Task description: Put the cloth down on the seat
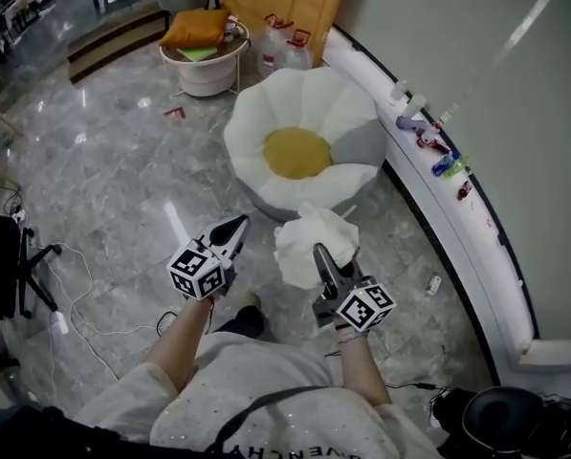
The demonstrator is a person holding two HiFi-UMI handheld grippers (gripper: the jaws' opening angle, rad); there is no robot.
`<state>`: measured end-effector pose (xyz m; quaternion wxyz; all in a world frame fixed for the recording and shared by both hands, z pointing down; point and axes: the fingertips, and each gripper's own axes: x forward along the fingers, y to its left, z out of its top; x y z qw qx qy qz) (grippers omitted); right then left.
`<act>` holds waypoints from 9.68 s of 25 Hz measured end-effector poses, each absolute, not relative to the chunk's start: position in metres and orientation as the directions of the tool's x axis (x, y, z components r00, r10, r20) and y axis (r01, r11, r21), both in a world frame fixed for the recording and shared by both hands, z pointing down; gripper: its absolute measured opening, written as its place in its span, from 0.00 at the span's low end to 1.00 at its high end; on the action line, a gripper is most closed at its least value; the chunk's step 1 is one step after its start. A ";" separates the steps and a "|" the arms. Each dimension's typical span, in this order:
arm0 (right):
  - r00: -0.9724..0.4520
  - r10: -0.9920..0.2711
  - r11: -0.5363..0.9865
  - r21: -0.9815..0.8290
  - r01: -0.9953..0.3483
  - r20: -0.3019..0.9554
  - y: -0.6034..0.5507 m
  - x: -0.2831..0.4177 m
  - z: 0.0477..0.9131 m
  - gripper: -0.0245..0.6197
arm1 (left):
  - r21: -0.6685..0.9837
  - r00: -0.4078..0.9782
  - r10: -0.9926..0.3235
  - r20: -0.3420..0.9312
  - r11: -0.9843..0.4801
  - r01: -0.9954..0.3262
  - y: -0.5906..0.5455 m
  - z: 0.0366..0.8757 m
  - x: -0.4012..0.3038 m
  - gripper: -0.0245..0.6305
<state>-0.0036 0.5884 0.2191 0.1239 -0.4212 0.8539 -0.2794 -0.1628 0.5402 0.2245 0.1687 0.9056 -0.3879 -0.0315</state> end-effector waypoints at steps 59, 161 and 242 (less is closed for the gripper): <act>-0.719 -0.692 0.541 -0.617 -0.572 0.059 0.041 0.017 0.306 0.21 | 0.331 0.707 -0.700 0.102 -0.646 -0.688 -0.019 0.287 -0.103 0.06; -0.533 -0.836 0.299 -0.707 -0.641 0.130 -0.226 0.030 0.719 0.22 | 0.522 0.870 -0.375 0.319 -0.697 -0.492 -0.279 0.730 -0.040 0.06; -0.268 -0.832 -0.094 -0.598 -0.796 0.487 -0.160 0.113 0.837 0.41 | 0.532 0.892 -0.272 0.362 -0.725 -0.437 -0.227 0.785 0.002 0.06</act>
